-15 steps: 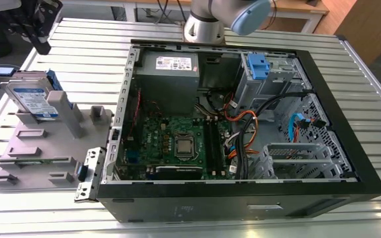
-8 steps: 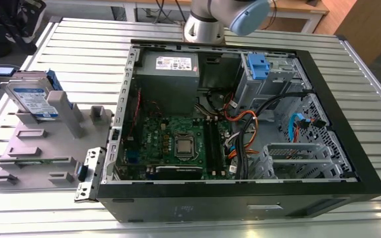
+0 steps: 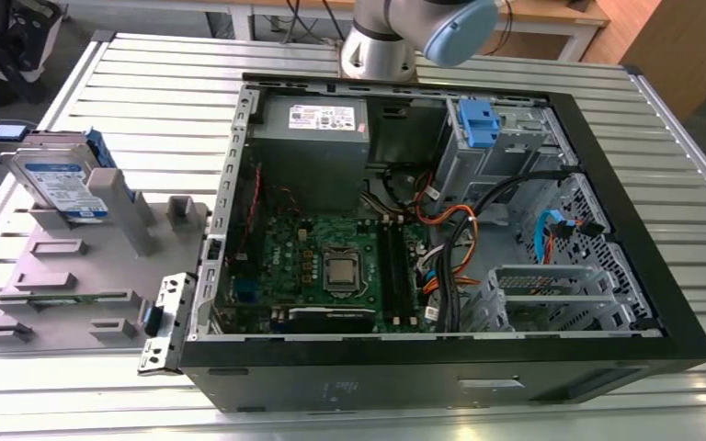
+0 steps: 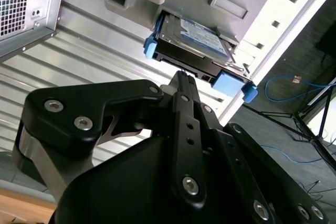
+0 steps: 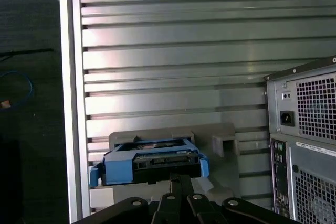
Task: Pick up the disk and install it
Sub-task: 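Reach for the disk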
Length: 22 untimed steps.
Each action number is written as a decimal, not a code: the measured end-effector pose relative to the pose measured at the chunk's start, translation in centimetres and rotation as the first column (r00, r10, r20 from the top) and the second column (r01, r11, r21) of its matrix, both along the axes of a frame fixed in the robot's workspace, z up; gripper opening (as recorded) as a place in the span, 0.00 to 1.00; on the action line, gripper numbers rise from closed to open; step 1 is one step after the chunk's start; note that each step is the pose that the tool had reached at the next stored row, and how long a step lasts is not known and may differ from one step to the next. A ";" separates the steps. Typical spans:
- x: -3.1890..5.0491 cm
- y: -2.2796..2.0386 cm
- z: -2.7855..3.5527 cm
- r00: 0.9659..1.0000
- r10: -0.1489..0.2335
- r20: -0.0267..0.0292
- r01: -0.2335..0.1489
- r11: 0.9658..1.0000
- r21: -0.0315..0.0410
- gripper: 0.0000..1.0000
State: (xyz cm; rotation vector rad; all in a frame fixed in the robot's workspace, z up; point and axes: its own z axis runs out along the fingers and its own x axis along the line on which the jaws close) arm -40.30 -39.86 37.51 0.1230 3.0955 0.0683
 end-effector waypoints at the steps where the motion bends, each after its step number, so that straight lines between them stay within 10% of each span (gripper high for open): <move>1: -0.20 0.00 -0.07 1.000 0.000 0.000 0.000 1.000 0.000 0.11; 9: -0.31 0.00 -0.10 1.000 0.000 -0.001 0.000 1.000 0.000 0.11; 13: -0.31 0.00 -0.15 1.000 0.000 -0.025 0.000 1.000 0.000 0.11; 22: -0.59 0.00 -0.36 1.000 0.004 -0.028 -0.004 1.000 0.000 0.11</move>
